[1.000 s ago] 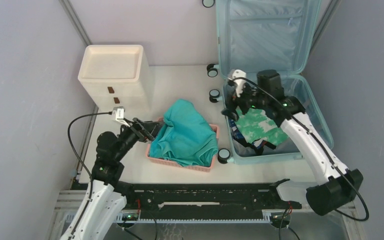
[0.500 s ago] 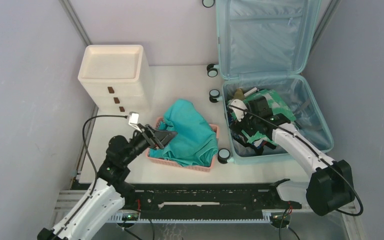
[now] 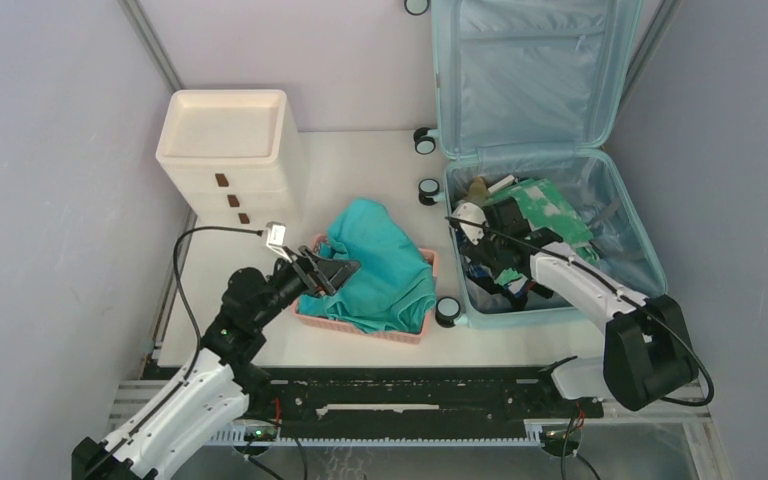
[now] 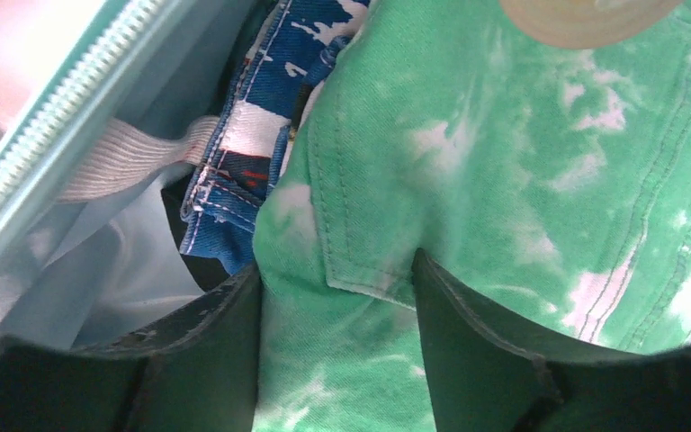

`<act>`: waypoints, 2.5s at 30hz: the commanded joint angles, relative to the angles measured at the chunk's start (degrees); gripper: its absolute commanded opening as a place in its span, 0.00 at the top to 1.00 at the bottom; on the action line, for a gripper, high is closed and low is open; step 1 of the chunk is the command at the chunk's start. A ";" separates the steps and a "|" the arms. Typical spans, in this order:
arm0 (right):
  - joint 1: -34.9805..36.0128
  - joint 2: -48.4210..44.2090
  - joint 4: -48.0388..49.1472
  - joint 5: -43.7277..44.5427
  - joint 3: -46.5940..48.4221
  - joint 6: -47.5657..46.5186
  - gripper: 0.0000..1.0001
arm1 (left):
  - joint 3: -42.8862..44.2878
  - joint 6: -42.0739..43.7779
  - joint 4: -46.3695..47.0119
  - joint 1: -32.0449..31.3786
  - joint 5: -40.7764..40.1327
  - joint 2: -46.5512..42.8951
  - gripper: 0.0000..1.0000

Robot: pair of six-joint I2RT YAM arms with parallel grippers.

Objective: Open, take out, and arrange the luggage

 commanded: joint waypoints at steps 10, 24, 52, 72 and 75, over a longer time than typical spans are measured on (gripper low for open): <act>-12.21 -7.46 -6.65 -8.24 1.92 -1.84 0.30 | 3.44 -0.01 5.15 -2.90 -0.60 5.03 0.11; -9.12 1.56 -7.78 -3.00 1.68 -2.27 0.47 | 5.43 -0.90 7.41 -5.91 -1.14 7.96 0.11; -25.86 -4.35 -19.27 -32.00 6.14 -6.02 0.42 | 22.87 -4.30 18.94 -19.26 -2.01 35.36 0.11; -33.72 -8.13 -26.00 -47.81 11.32 -6.47 1.00 | 36.92 -23.85 20.58 -27.47 -19.26 55.42 0.13; -33.64 -7.55 -27.12 -45.82 11.20 -7.97 1.00 | 39.37 -24.54 20.64 -28.29 -18.94 58.64 0.14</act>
